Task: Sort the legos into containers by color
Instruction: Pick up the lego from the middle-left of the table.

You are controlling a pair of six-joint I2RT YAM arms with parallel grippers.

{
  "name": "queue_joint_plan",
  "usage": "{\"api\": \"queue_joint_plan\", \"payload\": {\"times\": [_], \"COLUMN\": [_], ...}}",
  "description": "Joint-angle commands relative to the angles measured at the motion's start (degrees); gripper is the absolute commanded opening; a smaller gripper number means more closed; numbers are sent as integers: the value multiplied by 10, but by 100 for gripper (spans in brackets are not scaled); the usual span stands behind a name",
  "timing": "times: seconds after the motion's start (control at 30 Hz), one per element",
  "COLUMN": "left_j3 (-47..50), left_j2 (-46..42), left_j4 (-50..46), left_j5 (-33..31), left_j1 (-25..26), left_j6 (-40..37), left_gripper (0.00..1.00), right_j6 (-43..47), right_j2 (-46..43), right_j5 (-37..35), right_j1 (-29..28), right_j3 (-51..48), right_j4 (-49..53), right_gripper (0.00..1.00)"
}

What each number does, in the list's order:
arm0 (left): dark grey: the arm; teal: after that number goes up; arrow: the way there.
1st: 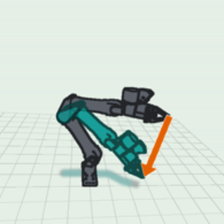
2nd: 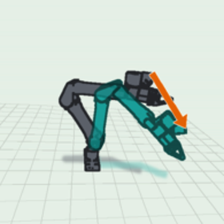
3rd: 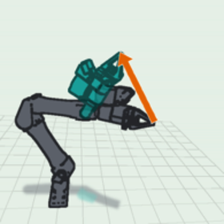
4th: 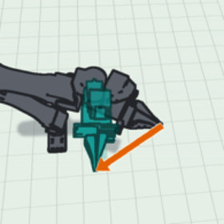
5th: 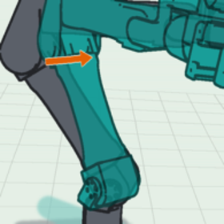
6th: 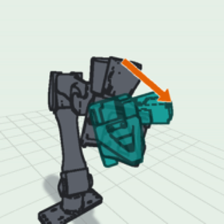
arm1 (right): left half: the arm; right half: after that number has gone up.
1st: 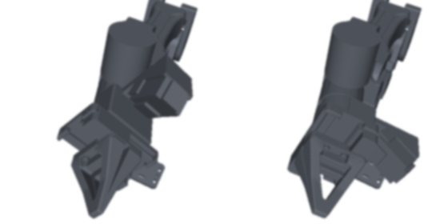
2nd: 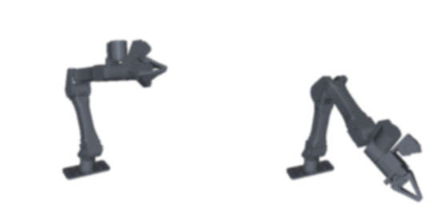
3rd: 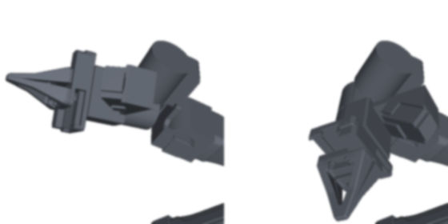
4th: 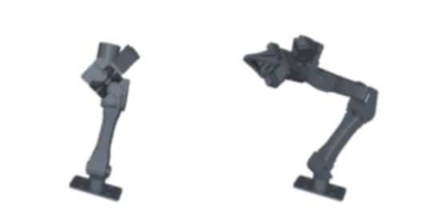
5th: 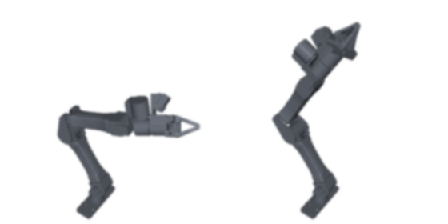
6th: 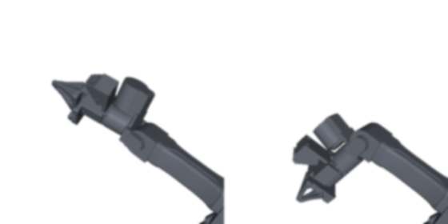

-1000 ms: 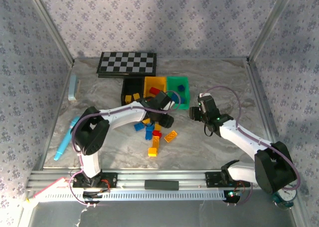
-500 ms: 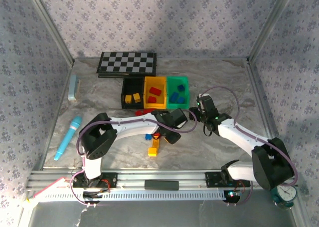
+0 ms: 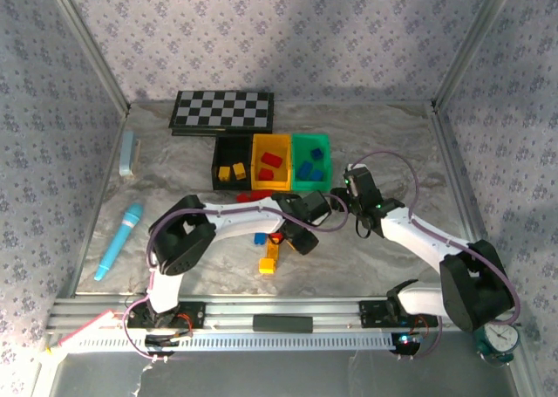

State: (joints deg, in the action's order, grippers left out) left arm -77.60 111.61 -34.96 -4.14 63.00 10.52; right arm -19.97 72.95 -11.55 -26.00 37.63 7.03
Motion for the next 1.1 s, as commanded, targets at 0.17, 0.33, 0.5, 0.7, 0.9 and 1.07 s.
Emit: {"api": "queue_joint_plan", "payload": {"times": [0.17, 0.33, 0.5, 0.7, 0.9, 1.07], "left_j3": [-19, -21, -14, -5, -1, 22], "left_j2": [21, 24, 8, -13, -47, -98], "left_j4": [-27, -29, -20, 6, 9, 45], "left_j5": [0, -2, -18, -48, -126, -128], "left_j1": [-1, -1, -1, -2, -15, -53], "left_j6": [0, -3, 2, 33, 64, 96], "left_gripper": [58, 29, 19, 17, 6, 3], "right_j6": [-7, -6, -6, -6, -6, -6], "right_j2": [6, 10, 13, 14, 14, 14], "right_j5": [-3, -3, -1, -2, 1, -1], "right_j1": [0, -1, -2, -2, -2, -4], "right_j3": [4, 7, 7, 9, 10, 11], "right_j4": [-4, -3, -5, -3, -3, -2], "right_gripper": [63, 63, 63, 63, 63, 63]}}
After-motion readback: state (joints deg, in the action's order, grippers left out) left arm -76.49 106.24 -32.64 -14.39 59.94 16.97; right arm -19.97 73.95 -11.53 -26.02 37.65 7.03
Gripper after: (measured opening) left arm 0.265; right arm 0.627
